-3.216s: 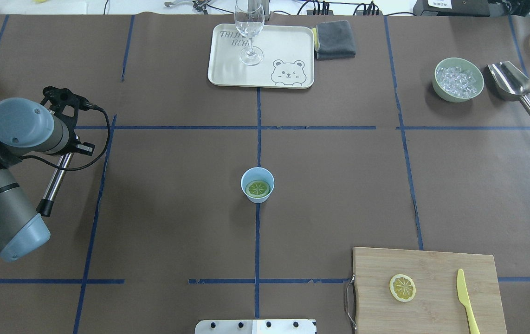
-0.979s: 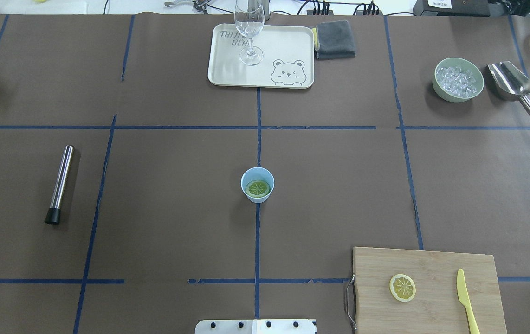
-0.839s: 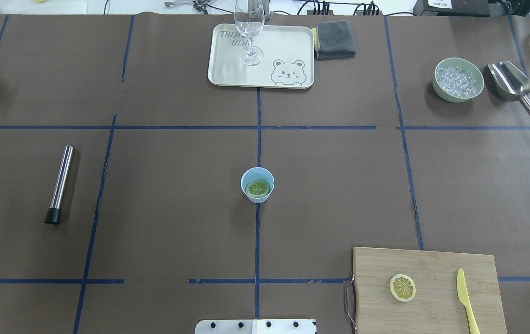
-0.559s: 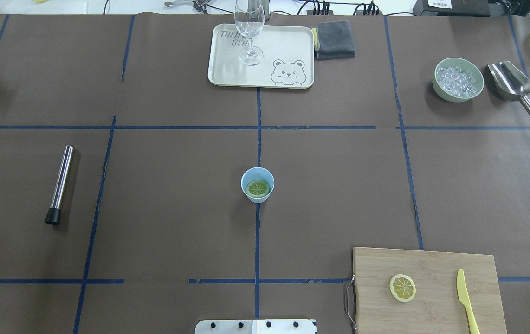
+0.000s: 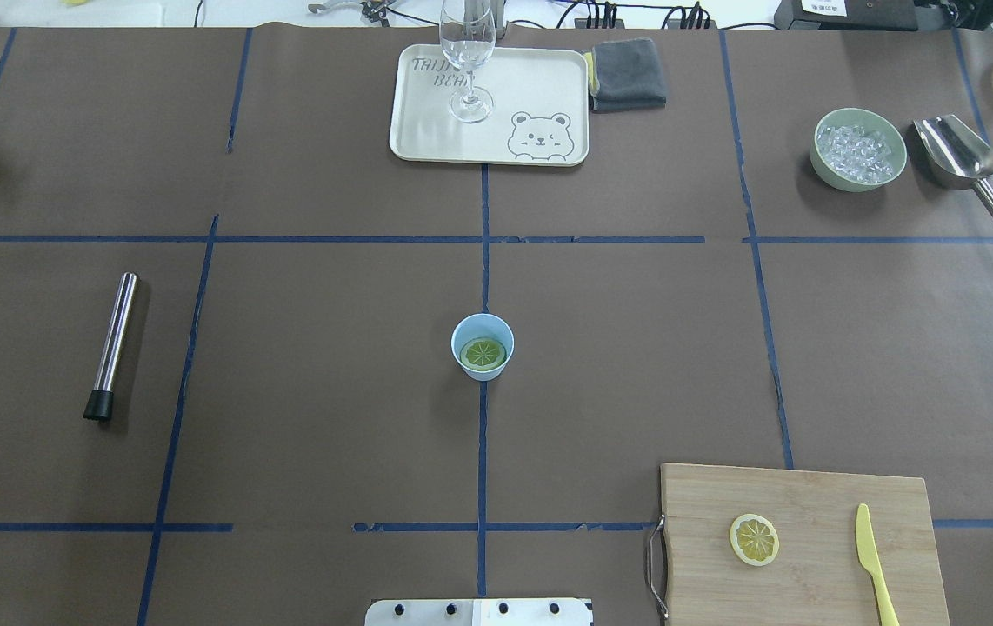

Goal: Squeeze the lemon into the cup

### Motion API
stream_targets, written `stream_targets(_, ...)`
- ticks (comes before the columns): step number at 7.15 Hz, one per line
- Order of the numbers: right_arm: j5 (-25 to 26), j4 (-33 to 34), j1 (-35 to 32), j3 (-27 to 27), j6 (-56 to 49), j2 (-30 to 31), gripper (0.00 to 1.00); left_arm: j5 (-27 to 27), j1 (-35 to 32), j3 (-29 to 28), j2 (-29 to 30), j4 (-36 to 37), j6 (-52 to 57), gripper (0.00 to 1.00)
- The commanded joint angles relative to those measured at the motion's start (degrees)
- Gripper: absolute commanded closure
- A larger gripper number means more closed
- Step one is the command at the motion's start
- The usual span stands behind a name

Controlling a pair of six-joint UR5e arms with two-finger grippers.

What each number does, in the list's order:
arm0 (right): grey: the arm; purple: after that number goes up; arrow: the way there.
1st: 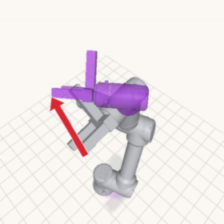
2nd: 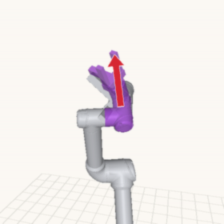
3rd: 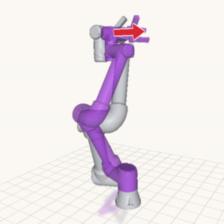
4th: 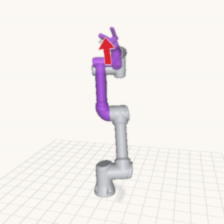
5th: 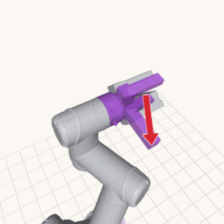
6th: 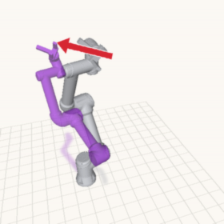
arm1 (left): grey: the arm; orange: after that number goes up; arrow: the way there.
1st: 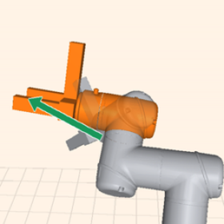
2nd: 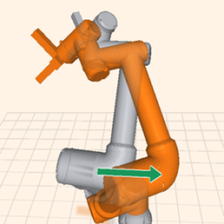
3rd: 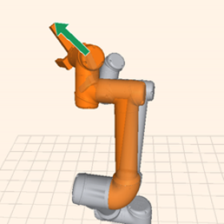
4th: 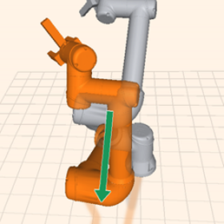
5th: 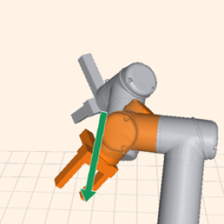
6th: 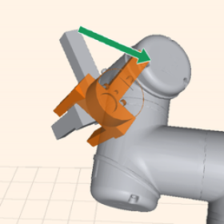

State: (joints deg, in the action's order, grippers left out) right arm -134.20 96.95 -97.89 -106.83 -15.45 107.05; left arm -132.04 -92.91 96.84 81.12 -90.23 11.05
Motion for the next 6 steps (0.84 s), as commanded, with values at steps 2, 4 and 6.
stream_targets(2, 0.0, 0.0, 0.0, -0.1, 0.2, 0.0, 0.00, 0.3, -0.2, 3.1, 0.4, 0.8, -4.8, 0.00)
stream_targets(4, 0.0, 0.0, 0.0, -0.1, 0.0, 0.0, 0.00, 0.2, 0.0, 5.6, 0.2, 0.5, -4.5, 0.00)
stream_targets(6, -0.1, 0.0, 0.0, -0.1, 0.1, 0.1, 0.00, 0.1, -0.1, 5.6, -0.1, 0.5, -4.5, 0.00)
